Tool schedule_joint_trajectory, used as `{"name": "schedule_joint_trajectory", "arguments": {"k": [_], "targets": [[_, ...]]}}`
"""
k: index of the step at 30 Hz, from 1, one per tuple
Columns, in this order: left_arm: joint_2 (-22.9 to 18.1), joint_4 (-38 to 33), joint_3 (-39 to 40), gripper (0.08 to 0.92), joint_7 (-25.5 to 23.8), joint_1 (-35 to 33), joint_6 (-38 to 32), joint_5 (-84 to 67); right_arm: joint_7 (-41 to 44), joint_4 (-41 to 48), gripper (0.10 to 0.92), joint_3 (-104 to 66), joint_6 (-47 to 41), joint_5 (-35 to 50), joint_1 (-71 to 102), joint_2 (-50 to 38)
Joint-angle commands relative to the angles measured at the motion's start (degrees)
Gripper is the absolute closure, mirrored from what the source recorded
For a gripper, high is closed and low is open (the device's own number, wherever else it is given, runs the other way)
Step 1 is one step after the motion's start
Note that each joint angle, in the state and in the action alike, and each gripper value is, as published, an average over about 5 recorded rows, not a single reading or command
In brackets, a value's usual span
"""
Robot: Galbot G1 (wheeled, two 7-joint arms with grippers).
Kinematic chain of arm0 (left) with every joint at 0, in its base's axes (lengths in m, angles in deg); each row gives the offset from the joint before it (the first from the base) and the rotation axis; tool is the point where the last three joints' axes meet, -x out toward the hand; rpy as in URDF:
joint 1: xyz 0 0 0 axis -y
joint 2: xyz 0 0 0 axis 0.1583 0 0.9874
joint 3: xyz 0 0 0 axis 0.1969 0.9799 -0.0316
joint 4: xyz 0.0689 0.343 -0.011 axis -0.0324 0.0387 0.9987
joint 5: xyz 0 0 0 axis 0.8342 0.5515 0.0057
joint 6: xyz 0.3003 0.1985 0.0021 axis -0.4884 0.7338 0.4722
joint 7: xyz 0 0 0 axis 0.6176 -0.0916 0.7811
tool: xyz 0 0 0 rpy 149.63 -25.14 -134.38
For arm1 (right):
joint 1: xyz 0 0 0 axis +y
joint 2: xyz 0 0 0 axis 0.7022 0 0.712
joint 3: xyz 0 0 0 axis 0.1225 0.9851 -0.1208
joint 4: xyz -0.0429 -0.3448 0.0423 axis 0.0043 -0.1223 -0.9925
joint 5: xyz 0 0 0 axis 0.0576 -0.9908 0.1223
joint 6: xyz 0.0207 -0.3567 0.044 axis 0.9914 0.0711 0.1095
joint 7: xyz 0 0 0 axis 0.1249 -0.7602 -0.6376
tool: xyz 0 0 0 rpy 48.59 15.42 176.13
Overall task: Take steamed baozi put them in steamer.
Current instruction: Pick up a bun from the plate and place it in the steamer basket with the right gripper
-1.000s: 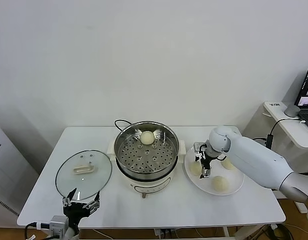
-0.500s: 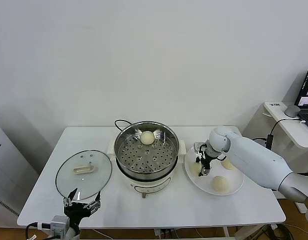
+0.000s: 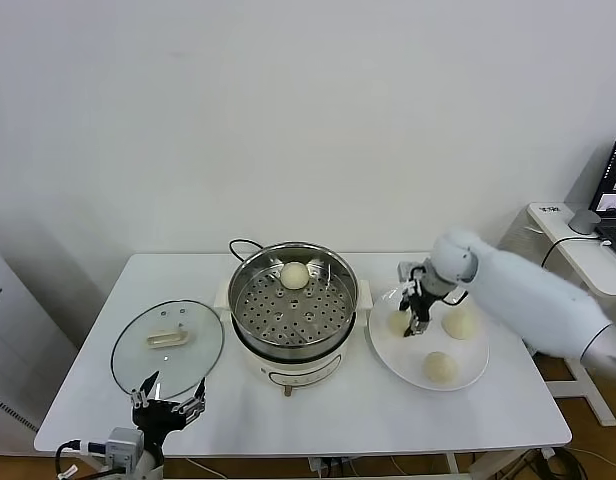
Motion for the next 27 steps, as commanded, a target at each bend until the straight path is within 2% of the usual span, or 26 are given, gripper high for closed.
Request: {"name": "schedule_joint_trajectory", "arguments": {"k": [1,5,11,20,27], "targets": [[0.08,-0.33,0.06,0.177,0.09,0.0,-0.29,0.87,1.94,-3.28,0.44,15.97,-4.38,13.83,-21.24,-1.72],[0.14,-0.77,-0.01,0.177,0.34,-0.32,-0.99,1.48,2.59,-2.03,0.44,23.81,-6.59,21.35,-31.32,2.89],[0.61,-2.14,0.44,0.177,0.25,-1.03,-0.71,0.15,2.11,-0.07,0.44,25.11,-10.2,27.84,-35.21,11.94],[0.76,-2.67,0.34,0.177,0.5,-1.0,-0.76,-0.49,-1.69,3.57,0.44,23.53,-15.35,33.51,-29.8,26.34],[0.48,-2.31,0.26,0.177,0.61,-0.31,-0.56,-1.69,-3.53,9.49,0.44,23.55,-17.81,34.0,-23.36,36.46]]}}
